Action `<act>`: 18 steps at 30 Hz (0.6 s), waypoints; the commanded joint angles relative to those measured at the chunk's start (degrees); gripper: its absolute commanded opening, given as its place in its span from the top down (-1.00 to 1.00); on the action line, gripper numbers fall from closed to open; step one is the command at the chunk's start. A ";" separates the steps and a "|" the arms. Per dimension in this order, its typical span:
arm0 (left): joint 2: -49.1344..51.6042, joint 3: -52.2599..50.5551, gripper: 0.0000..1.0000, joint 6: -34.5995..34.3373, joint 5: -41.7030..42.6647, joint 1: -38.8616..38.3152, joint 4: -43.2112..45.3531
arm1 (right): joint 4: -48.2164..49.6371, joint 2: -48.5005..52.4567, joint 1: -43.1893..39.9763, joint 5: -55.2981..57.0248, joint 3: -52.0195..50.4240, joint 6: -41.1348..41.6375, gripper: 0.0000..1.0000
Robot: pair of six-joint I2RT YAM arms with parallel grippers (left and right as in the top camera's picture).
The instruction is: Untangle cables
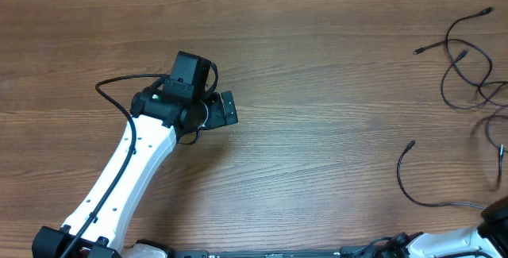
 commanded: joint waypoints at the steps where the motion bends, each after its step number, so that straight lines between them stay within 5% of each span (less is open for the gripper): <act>1: -0.44 0.66 -1.00 1.31 -0.59 -0.26 0.11 | -0.09 -0.31 3.08 -9.64 0.87 -8.94 -1.00; 18: -0.44 0.66 -1.00 1.31 -0.59 -0.26 0.11 | -7.96 -0.31 32.02 -9.81 0.87 -18.88 -1.00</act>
